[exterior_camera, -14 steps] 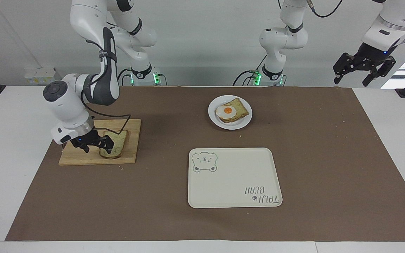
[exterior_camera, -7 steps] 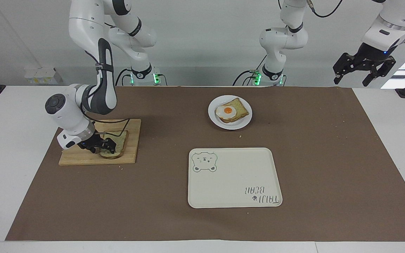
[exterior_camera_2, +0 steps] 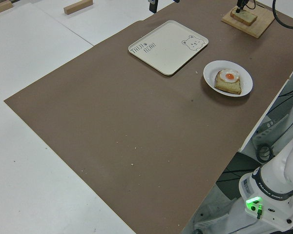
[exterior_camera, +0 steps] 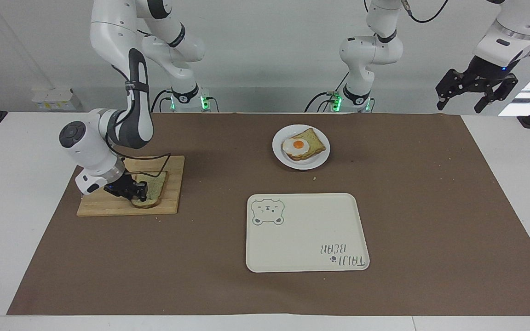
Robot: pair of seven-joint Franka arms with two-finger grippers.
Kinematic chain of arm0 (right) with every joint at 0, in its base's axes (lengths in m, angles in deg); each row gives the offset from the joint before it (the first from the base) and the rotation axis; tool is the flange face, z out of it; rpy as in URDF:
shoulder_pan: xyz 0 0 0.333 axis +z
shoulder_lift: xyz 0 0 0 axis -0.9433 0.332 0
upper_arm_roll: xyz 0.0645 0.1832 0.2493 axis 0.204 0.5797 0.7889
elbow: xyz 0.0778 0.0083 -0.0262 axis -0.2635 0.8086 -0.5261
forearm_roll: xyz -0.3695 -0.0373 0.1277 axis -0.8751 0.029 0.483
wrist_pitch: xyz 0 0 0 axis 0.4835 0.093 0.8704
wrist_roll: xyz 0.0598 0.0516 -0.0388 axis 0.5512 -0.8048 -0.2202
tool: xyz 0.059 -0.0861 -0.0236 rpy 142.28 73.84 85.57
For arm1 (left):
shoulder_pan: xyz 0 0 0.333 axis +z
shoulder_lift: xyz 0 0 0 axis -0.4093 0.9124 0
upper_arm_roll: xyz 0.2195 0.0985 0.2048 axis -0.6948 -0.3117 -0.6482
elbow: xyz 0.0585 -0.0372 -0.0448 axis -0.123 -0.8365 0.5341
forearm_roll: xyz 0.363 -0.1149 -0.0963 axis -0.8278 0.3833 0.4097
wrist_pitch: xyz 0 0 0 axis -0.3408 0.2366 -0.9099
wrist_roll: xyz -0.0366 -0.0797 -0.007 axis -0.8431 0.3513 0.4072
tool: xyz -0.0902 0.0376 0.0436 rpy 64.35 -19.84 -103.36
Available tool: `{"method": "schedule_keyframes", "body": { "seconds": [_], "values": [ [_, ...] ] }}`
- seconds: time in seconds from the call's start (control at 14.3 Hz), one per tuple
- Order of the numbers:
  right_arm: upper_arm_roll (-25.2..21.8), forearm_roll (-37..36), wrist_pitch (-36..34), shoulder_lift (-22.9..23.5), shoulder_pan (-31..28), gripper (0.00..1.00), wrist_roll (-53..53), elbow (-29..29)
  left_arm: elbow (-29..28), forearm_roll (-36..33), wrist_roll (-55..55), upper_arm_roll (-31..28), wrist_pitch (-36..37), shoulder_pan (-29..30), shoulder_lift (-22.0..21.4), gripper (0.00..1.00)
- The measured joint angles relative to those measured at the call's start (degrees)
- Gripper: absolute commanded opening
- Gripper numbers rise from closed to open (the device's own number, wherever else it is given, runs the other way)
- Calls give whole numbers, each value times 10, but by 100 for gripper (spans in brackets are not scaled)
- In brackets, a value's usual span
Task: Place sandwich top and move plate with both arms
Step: 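Grasp the toast slice with the right gripper and lift it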
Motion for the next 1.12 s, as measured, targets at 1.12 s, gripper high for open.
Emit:
{"method": "schedule_keyframes", "body": {
  "seconds": [1.12],
  "values": [
    [21, -1, -133, -23, 3, 0, -75, -80, 0, 0, 0, 0, 0, 0, 0, 100]
  ]
}}
